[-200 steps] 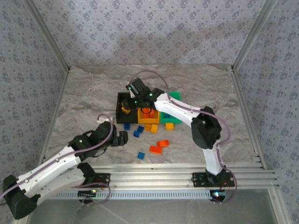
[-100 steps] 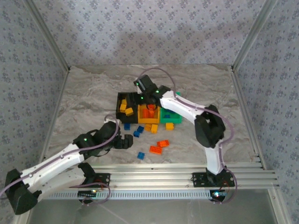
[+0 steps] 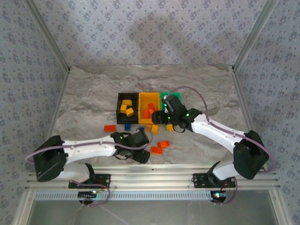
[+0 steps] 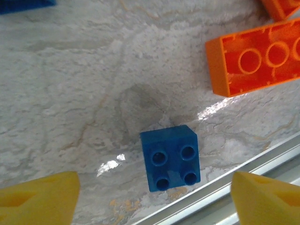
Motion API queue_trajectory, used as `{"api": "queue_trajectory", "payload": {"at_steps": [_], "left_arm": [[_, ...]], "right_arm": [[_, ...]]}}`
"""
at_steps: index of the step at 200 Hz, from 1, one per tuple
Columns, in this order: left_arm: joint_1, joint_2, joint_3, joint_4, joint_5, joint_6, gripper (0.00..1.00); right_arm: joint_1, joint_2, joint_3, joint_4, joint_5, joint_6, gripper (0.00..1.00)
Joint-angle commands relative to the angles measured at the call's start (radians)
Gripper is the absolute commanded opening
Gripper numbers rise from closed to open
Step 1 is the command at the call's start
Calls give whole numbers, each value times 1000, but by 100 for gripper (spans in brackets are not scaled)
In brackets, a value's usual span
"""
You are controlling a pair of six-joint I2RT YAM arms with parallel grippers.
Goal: Sort the legos into containers by color
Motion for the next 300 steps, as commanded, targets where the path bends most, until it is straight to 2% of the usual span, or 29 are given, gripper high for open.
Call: {"api": "queue_trajectory", "payload": {"at_steps": [1,25,64,79,112,145,179,213,237,271,300], "left_arm": [[-8,66,62,2,30,49,75],[-8,139,82,-23,34,64,59],[-12,188,81,-21,43,80,47],[-12,196,85,-22,40,81,39],[-12,147,92,-41,10,69,29],[11,52,178,-72,-57,77,28],[125,47,346,-6,-72,165,29],[213,231,583,69,-69,264,29],[277,403,764,92,2,268,28],[289,629,1020,40,35,296,26],[294,749,1161,7,62,294,29]], "right_arm": [[-15,-60,-19,6,22,17,76],[-39,-81,-21,0,18,12,76],[-63,-103,-29,3,11,9,76],[-73,-106,-32,-1,8,12,76],[-89,-119,-42,-8,0,15,76],[-112,-162,-80,-15,14,26,76],[-152,-232,-145,-26,20,43,76],[-181,-304,-204,-63,35,54,76],[-194,-353,-251,-83,36,68,76],[-204,-415,-297,-128,33,68,76],[-209,-439,-317,-135,29,93,76]]}}
